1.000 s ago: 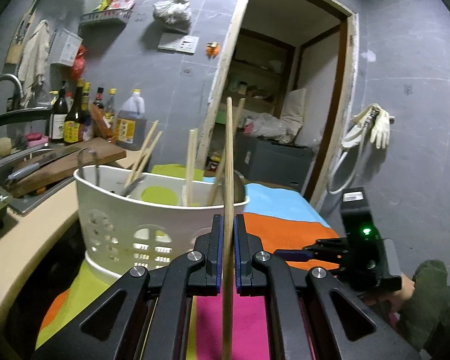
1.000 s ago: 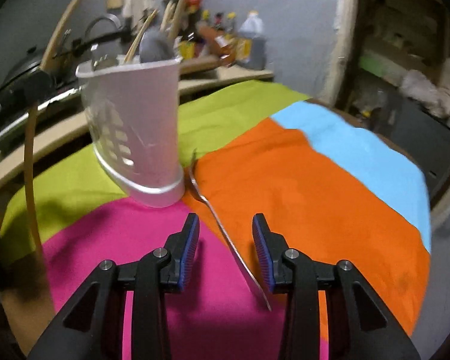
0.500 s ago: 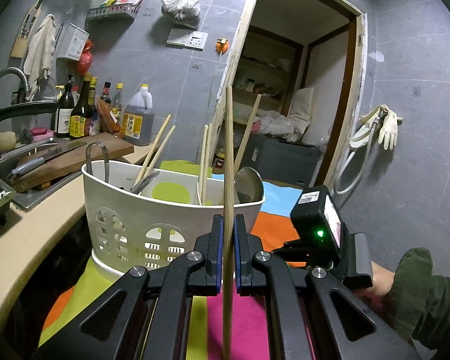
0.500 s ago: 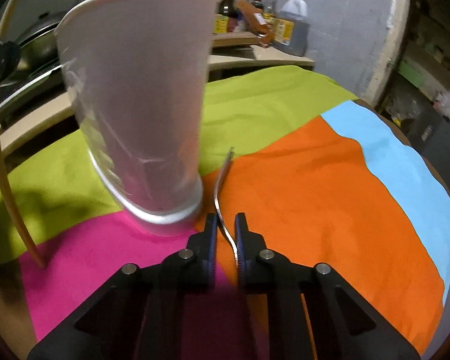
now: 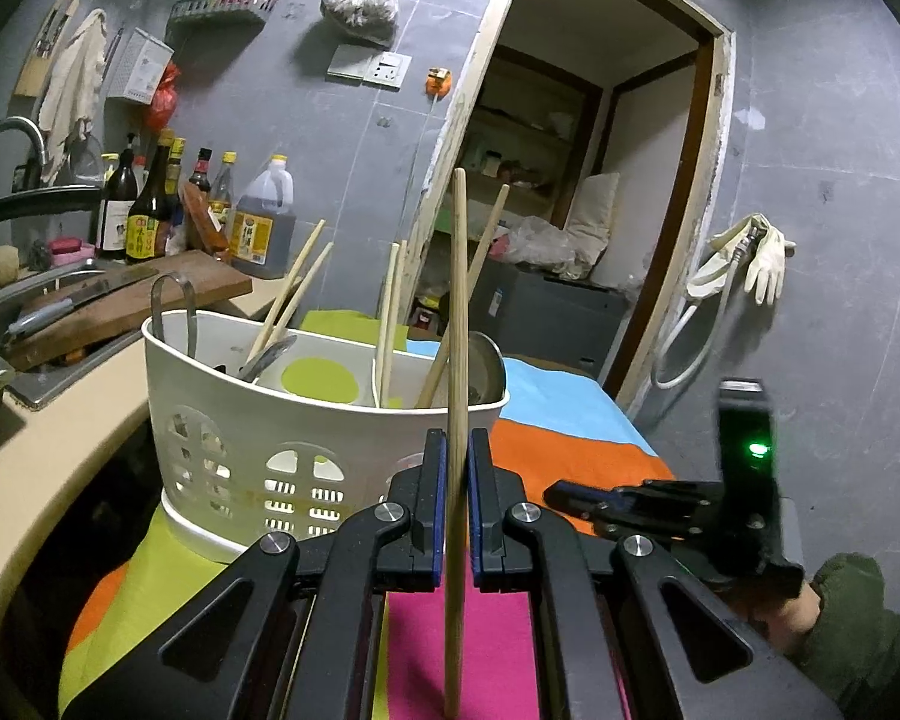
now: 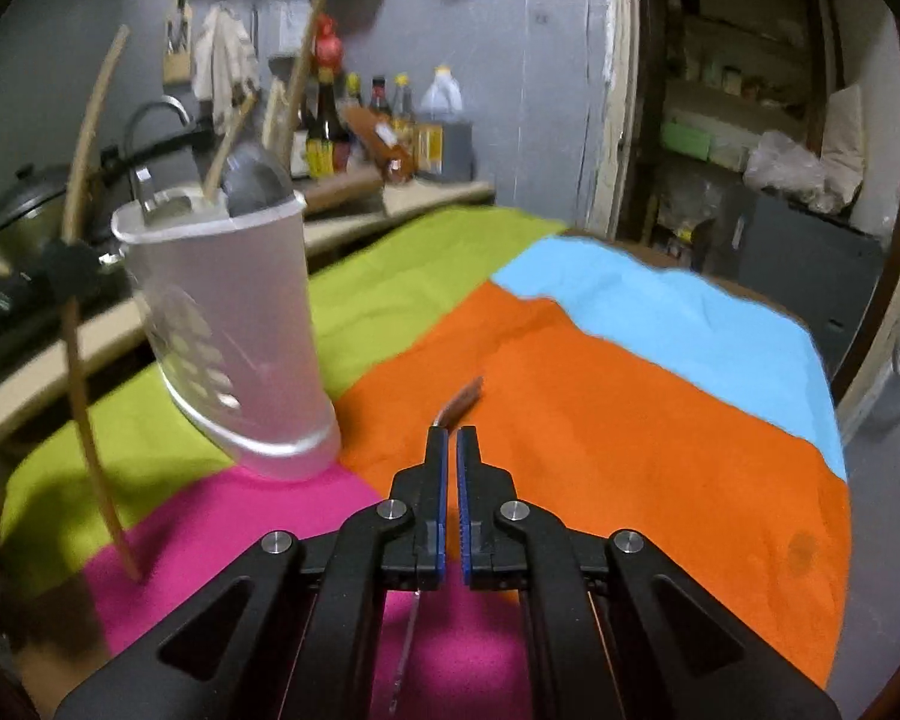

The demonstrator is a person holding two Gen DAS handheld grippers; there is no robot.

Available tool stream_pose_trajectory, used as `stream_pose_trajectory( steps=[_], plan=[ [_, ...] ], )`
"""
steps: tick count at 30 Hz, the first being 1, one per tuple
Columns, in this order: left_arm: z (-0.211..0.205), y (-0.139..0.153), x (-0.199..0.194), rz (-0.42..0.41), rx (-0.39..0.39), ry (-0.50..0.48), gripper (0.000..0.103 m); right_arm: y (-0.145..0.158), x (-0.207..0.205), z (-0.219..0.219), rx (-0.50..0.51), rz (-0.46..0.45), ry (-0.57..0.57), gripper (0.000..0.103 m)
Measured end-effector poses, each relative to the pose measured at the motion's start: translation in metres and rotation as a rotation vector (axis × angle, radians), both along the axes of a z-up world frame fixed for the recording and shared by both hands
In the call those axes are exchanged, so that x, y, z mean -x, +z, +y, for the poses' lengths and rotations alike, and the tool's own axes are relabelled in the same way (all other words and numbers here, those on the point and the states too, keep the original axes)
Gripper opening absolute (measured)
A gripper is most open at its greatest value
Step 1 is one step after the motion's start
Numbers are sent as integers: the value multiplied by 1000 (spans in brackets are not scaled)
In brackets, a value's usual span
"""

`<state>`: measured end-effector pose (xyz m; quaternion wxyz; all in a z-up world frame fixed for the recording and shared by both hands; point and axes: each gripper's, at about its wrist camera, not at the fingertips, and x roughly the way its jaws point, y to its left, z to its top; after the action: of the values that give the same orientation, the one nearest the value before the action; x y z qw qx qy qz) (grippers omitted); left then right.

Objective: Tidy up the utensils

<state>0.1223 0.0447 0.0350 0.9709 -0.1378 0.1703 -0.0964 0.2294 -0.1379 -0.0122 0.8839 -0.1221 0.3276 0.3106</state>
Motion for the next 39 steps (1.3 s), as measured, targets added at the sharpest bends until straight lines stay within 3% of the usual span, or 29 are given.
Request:
stream_pose_trajectory(
  steps=[1,2,3,8,11,13,14,15,19,22,26,34,39],
  plan=[
    [0,0,1,1,0,2,4,-2,-8,2,-6,46,13,10],
    [1,-1,2,2,-2,4,4,-3,-13,4,-12,69,19,24],
    [2,-1,3,3,-3,4,4,-4,-18,6,-18,89,22,29],
    [9,-4,0,20,2,12,4,-18,-47,30,52,167,30,29],
    [15,-6,-1,26,12,18,4,-32,-66,40,85,244,-1,27],
    [17,-6,-1,27,13,22,4,-34,-77,42,63,266,-21,18],
    [18,-6,-1,29,12,23,4,-33,-80,41,45,279,-32,8],
    [18,-7,-1,31,11,24,4,-34,-83,37,11,301,-56,5],
    [17,-6,0,29,6,16,4,-30,-73,18,-112,324,-91,3],
    [14,-5,0,23,-3,8,4,-9,-49,-8,-273,271,-114,3],
    [13,-3,-3,19,7,2,4,20,-8,-23,-378,138,-101,2],
    [23,17,-10,-12,22,-6,4,73,38,-19,-537,-92,-69,1],
    [37,38,-17,-35,9,15,4,94,41,-5,-568,-137,-64,1]
  ],
)
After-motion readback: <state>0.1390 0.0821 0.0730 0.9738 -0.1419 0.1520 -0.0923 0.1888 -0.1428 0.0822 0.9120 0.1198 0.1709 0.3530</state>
